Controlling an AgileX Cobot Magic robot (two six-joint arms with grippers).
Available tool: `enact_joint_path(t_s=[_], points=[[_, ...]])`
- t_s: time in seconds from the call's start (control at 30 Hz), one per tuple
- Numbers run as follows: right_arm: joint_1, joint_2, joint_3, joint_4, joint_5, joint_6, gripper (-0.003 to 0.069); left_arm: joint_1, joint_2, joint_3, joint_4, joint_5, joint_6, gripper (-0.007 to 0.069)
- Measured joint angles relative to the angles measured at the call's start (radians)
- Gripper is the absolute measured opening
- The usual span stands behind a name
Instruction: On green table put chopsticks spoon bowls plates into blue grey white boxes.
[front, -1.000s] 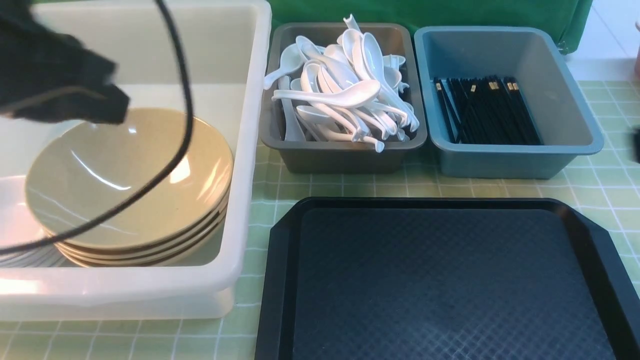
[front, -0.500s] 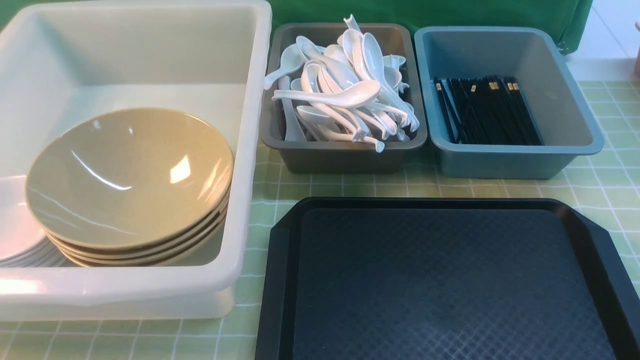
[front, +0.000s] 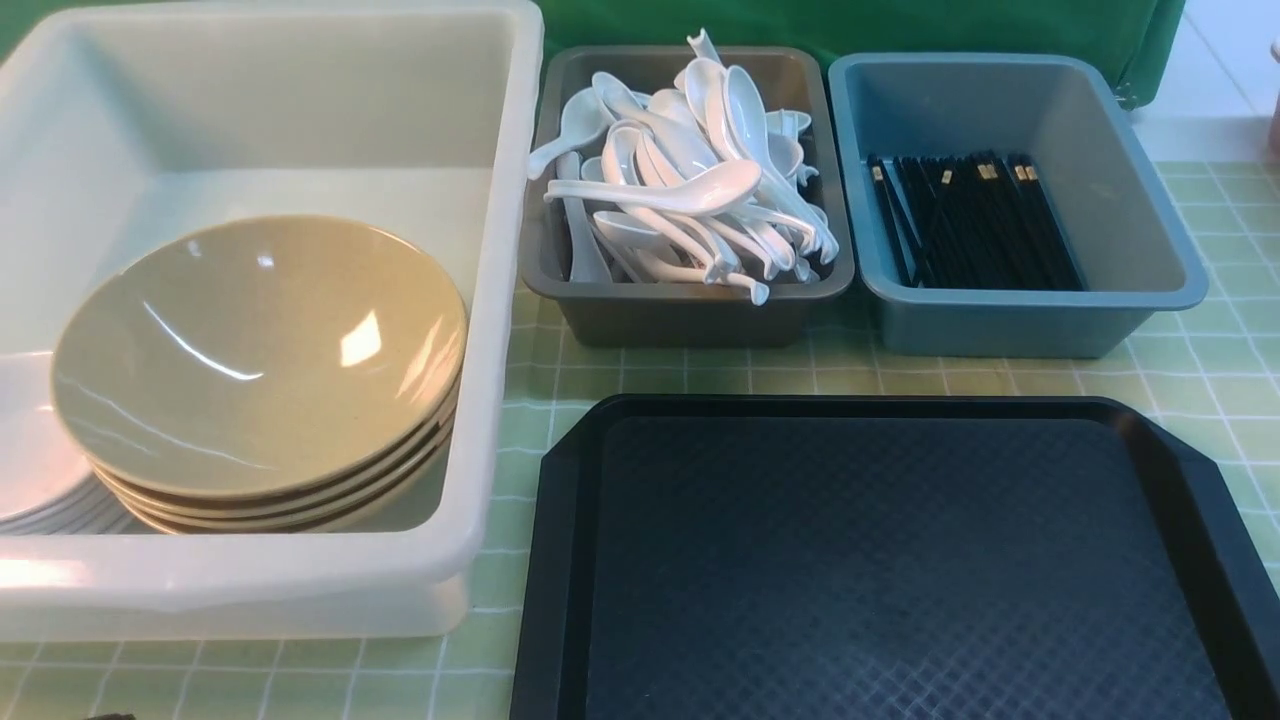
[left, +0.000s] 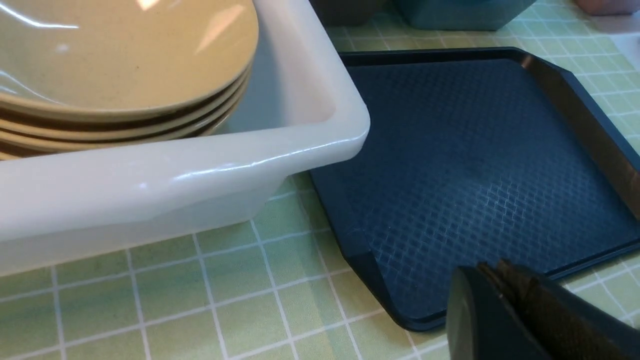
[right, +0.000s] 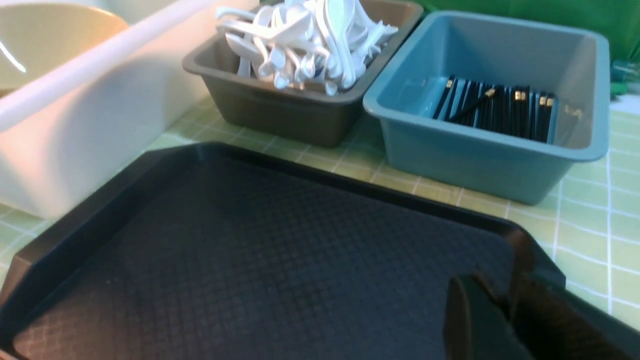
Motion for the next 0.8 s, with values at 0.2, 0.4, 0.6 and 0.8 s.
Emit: enact_joint_path(t_s=[0.2, 0.4, 0.6, 0.8], points=[[0.0, 0.0, 0.0, 0.0, 0.004, 0.0, 0.0139, 0.0, 0.0, 0.0, 0.0, 0.0, -0.006, -0.0001], [0.0, 0.0, 0.0, -0.001, 0.004, 0.0, 0.0144, 0.01, -0.017, 0.043, 0.074, -0.173, 0.044, -0.0001], [0.0, 0.0, 0.0, -0.001, 0.005, 0.0, 0.0149, 0.103, -0.131, 0.194, 0.117, -0.508, 0.198, -0.0001], [0.0, 0.0, 0.0, -0.001, 0.005, 0.0, 0.0153, 0.179, -0.198, 0.41, 0.297, -0.694, 0.047, -0.0001]])
